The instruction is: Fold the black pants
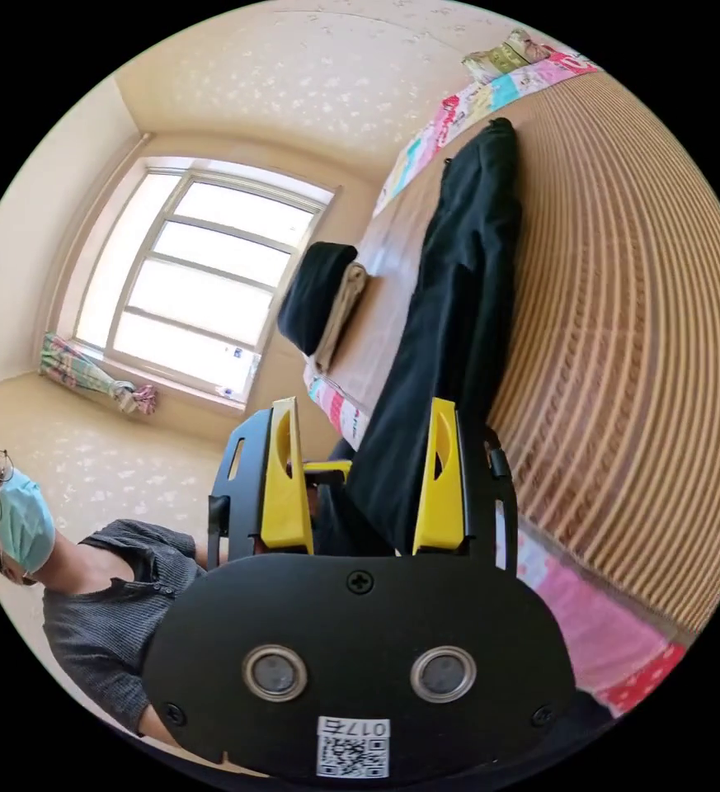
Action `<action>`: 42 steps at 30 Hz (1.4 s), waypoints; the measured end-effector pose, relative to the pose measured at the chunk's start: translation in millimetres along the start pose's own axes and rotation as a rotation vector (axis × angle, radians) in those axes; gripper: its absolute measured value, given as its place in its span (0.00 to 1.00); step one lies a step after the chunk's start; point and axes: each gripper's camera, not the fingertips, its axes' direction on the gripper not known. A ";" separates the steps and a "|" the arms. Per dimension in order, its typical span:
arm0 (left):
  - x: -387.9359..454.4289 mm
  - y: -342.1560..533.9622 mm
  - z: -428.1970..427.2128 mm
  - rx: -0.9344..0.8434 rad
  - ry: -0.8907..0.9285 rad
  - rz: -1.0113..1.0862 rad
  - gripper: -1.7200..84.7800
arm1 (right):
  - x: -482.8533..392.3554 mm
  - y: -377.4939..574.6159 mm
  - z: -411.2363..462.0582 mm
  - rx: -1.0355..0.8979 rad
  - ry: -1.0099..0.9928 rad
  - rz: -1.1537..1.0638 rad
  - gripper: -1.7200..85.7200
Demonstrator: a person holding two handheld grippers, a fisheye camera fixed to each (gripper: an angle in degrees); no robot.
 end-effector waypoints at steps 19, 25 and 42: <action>95.4 -0.7 -50.1 0.132 -0.095 0.353 0.01 | 13.5 76.6 62.6 -0.129 -0.288 0.151 0.06; 117.2 -38.2 -54.8 0.127 -0.164 0.491 0.01 | -136.0 119.2 53.8 -0.303 -0.376 -0.216 0.03; -2.6 -49.4 -50.6 0.153 0.221 0.059 0.02 | -167.4 -77.2 -25.9 0.072 -0.252 -0.308 0.07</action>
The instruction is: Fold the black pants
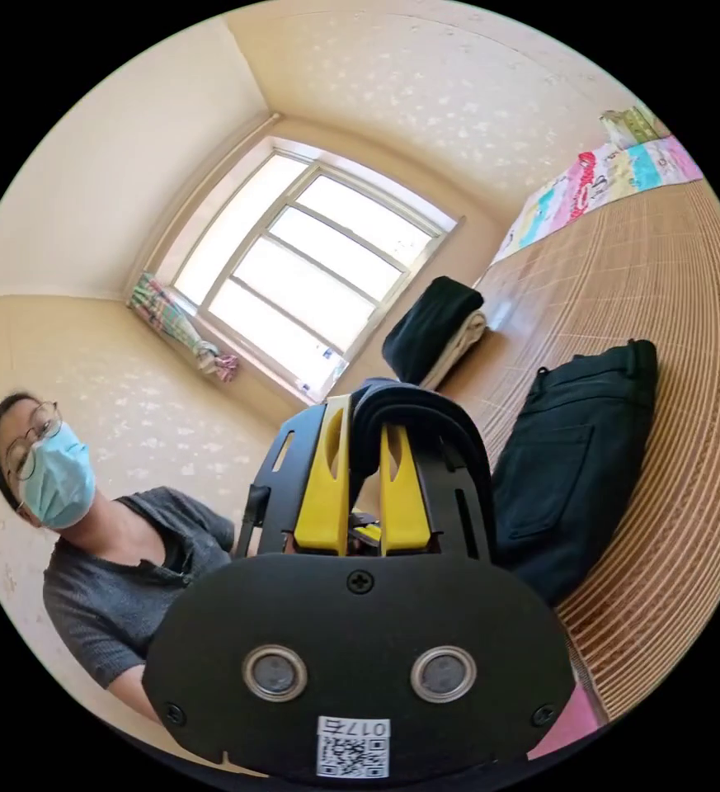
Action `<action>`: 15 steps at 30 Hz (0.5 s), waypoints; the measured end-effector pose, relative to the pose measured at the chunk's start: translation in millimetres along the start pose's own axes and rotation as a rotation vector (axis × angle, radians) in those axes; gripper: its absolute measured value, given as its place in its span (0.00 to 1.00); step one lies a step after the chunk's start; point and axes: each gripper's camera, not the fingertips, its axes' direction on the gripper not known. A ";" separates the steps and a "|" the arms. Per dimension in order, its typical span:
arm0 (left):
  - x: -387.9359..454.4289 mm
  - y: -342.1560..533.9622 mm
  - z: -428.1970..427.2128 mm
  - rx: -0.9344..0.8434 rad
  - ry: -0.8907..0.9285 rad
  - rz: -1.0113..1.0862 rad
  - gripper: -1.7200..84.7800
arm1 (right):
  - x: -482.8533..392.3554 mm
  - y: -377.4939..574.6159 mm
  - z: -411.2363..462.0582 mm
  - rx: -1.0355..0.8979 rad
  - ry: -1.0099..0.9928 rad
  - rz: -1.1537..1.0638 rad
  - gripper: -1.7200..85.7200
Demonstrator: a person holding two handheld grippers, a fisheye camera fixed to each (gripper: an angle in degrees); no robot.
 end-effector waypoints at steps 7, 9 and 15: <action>-35.9 -7.3 -37.7 0.125 0.023 -0.139 0.23 | 48.2 -46.2 13.7 -0.038 -0.012 0.051 0.17; -42.3 -17.3 -21.5 0.053 -0.022 -0.162 0.26 | 37.9 -25.8 9.3 -0.051 0.018 0.077 0.17; -70.4 -49.8 37.1 -0.164 0.011 -0.241 0.22 | 30.2 108.1 -11.3 -0.142 0.001 0.240 0.16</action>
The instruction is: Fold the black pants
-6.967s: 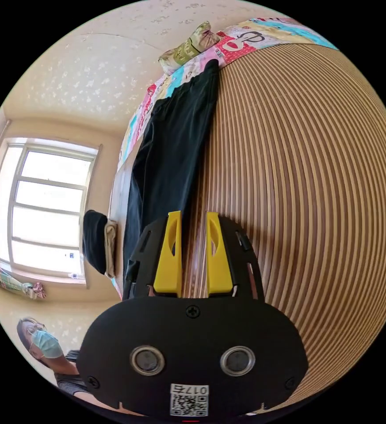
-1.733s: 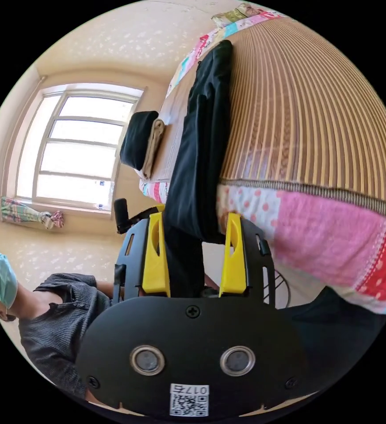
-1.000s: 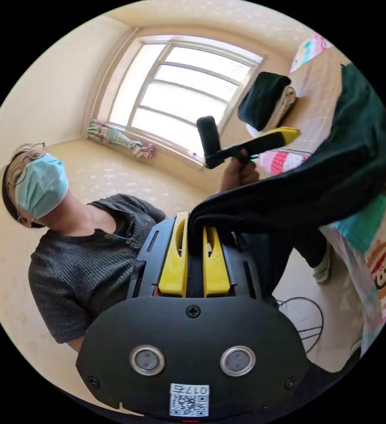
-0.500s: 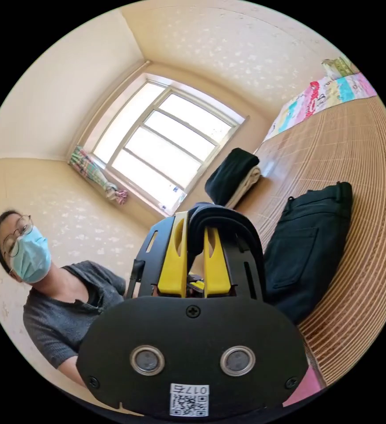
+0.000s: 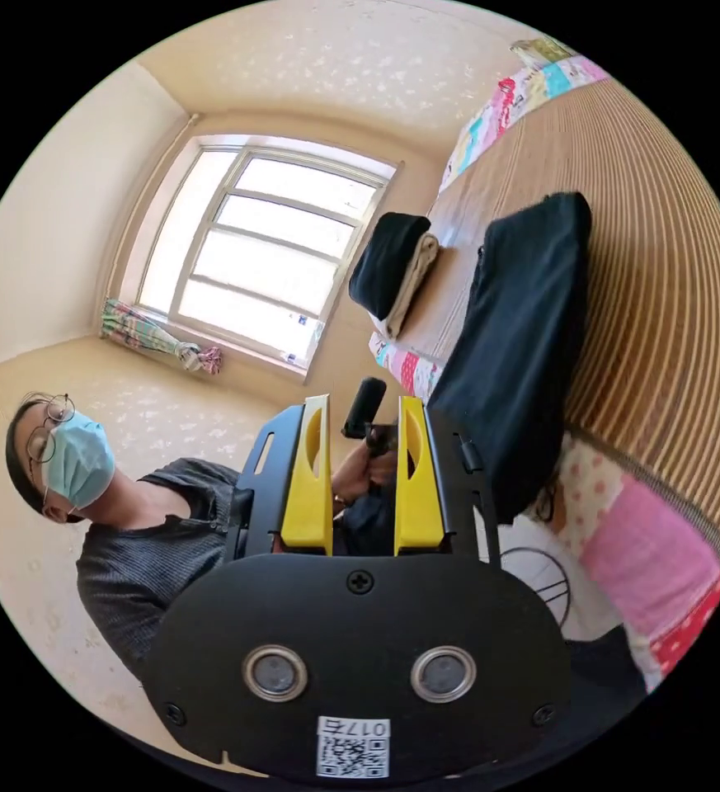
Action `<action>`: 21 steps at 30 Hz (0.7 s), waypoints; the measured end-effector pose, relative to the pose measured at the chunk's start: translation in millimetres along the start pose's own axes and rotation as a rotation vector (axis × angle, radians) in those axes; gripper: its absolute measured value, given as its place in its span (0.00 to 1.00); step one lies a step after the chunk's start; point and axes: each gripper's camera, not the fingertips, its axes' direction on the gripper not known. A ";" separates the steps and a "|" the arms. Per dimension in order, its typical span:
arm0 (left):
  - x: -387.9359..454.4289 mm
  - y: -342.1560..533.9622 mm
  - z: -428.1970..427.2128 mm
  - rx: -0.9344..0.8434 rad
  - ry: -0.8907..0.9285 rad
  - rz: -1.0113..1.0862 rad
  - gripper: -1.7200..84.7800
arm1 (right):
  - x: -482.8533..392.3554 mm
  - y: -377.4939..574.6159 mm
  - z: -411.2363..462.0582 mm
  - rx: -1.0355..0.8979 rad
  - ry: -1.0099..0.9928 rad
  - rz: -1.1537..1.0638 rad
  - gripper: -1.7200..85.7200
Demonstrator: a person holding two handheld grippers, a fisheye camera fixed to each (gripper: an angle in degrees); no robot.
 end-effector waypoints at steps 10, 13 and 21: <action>11.6 -2.6 71.4 -0.233 0.340 0.020 0.11 | 106.8 123.7 46.1 0.106 -0.139 0.319 0.28; 52.4 21.4 112.3 -0.339 0.344 0.096 0.11 | 113.8 88.7 79.6 0.187 -0.199 0.234 0.24; 108.1 55.0 79.8 -0.182 0.273 0.325 0.09 | 85.0 33.5 97.5 0.439 -0.429 -0.035 0.22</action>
